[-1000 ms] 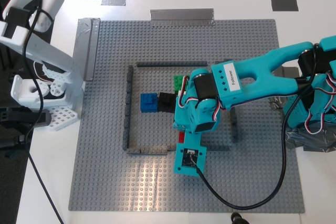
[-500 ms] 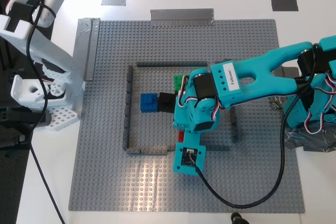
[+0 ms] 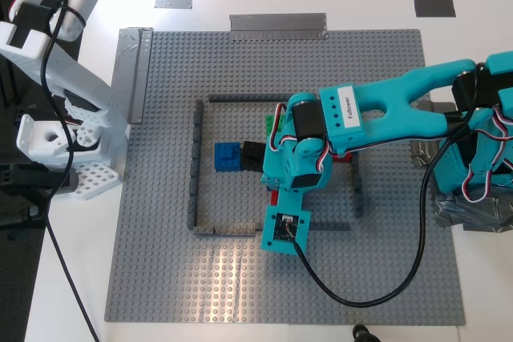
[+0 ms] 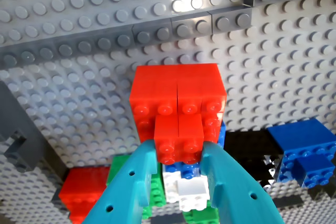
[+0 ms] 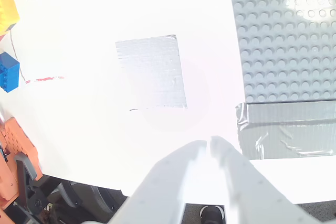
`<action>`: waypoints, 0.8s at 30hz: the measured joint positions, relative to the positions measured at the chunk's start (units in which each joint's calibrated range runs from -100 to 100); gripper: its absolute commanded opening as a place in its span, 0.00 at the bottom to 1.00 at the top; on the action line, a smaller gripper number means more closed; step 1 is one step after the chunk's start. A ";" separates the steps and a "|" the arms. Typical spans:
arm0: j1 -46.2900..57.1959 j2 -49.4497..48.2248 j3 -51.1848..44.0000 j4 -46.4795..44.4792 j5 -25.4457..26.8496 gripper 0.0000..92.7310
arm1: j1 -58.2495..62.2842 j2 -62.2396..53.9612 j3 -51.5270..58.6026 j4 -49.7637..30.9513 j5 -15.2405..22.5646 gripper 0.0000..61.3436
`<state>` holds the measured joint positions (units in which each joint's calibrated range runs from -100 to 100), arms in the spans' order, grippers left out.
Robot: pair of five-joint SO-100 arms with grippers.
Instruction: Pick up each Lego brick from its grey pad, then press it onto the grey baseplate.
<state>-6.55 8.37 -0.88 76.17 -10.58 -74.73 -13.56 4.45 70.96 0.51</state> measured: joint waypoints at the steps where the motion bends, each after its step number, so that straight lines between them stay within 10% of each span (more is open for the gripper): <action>1: 0.00 0.00 0.00 0.00 0.00 0.00 | 0.00 0.00 0.00 0.00 0.00 0.00; 24: 0.07 3.30 0.00 0.00 0.00 0.00 | 1.09 0.00 -0.39 1.21 0.39 0.00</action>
<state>-6.47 11.67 -0.88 76.17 -10.58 -73.64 -13.56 4.06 72.16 0.90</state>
